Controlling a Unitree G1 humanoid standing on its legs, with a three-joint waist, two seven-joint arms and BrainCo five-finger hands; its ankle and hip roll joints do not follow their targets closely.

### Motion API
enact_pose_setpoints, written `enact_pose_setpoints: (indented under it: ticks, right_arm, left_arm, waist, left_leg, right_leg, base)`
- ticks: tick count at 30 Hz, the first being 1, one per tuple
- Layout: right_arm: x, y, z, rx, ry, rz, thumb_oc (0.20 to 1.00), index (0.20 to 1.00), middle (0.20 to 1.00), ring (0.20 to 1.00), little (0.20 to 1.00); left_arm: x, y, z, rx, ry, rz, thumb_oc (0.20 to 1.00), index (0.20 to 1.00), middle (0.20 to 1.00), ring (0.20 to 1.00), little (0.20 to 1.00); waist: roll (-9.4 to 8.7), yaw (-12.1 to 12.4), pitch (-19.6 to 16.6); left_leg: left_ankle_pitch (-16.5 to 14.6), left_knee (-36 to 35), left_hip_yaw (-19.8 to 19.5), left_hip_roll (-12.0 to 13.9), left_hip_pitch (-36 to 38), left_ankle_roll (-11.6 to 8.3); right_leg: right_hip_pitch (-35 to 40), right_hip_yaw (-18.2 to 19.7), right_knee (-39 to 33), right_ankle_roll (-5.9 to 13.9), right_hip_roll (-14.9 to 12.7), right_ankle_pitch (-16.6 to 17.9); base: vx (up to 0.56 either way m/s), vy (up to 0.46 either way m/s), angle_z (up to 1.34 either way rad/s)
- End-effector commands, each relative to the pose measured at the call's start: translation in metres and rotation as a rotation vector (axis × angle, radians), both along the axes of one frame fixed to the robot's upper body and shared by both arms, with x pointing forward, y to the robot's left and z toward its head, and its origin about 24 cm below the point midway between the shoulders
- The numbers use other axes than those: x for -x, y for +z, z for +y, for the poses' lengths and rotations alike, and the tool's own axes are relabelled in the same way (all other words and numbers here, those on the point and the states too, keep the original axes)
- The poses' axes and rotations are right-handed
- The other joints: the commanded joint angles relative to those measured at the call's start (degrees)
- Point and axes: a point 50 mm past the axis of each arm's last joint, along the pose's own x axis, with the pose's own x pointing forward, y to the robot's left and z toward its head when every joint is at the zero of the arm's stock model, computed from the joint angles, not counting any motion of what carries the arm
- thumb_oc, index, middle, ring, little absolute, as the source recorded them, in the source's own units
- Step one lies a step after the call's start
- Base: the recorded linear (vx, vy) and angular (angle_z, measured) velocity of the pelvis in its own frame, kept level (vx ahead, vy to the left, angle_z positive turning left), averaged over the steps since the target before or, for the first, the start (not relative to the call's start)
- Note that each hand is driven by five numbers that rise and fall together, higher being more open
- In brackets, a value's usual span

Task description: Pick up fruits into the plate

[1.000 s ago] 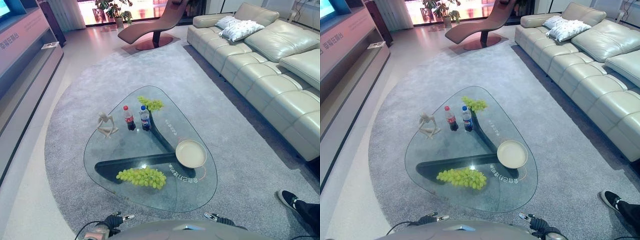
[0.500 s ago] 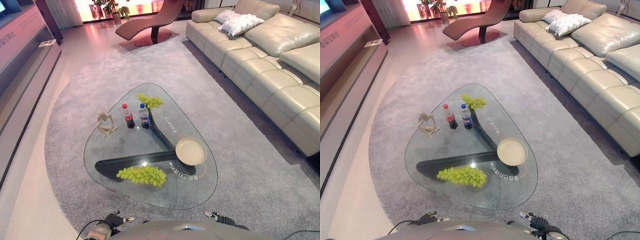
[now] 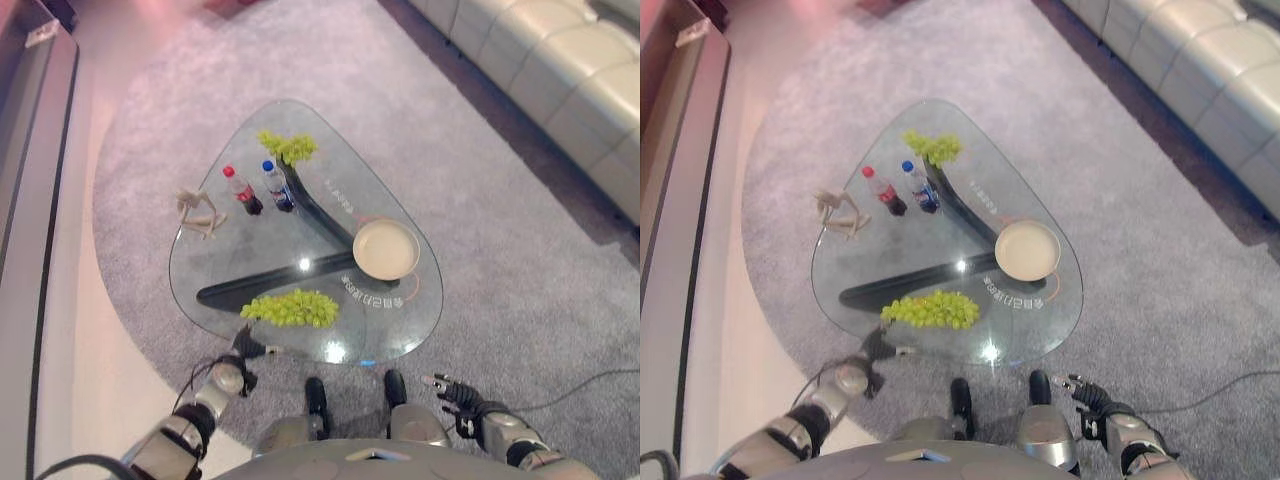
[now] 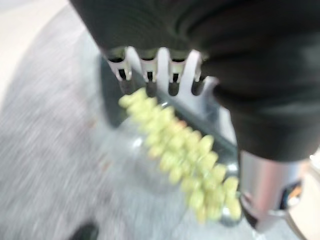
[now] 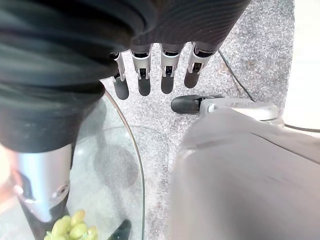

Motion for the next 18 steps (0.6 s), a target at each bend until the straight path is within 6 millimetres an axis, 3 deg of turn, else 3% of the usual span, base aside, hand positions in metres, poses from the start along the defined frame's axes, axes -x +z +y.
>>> enact_pose_setpoints:
  ticks: [1, 8, 11, 18]
  right_arm:
    - [-0.035, 0.016, 0.008, -0.054, 0.036, -0.148, 1.0, 1.0, 1.0, 1.0, 1.0]
    - [-0.082, 0.047, 0.018, -0.12, 0.068, -0.356, 1.0, 1.0, 1.0, 1.0, 1.0]
    - [-0.098, 0.06, 0.025, -0.157, 0.062, -0.432, 1.0, 1.0, 1.0, 1.0, 1.0]
    - [-0.122, 0.08, 0.041, -0.227, 0.054, -0.544, 1.0, 1.0, 1.0, 1.0, 1.0]
  left_arm:
    - [-0.042, 0.045, 0.033, -0.22, -0.043, -0.18, 1.0, 1.0, 1.0, 1.0, 1.0]
    - [-0.092, 0.122, 0.069, -0.597, -0.112, -0.371, 1.0, 1.0, 1.0, 1.0, 1.0]
    - [-0.104, 0.143, 0.077, -0.725, -0.114, -0.406, 1.0, 1.0, 1.0, 1.0, 1.0]
    - [-0.119, 0.161, 0.08, -0.906, -0.084, -0.374, 1.0, 1.0, 1.0, 1.0, 1.0]
  waist:
    - [-2.84, -0.5, 5.1]
    - [-3.74, -1.3, 12.3]
    - [-4.26, -1.8, 14.2]
    - [-5.42, -2.9, 14.2]
  left_leg:
    - [-8.1, 4.5, -1.9, -1.9, -2.2, 1.61]
    - [-7.0, 7.7, -2.2, -2.0, -10.3, 1.45]
    - [-6.3, 8.5, -2.3, -2.2, -13.5, 1.51]
    - [-5.3, 11.6, -1.6, -2.5, -22.3, 1.27]
  right_leg:
    - [-6.1, 3.4, 7.9, 1.76, -1.5, -4.4]
    - [-14.7, 4.6, 11.5, 1.19, -0.1, -3.7]
    - [-18.5, 4.8, 13.4, 1.06, 0.6, -3.5]
    - [-27.4, 5.0, 16.3, 0.78, 1.5, -2.9]
  base:
    - [-0.11, 0.054, -0.11]
    - [-0.11, 0.008, -0.14]
    - [-0.09, -0.004, -0.15]
    - [-0.07, -0.008, -0.1]
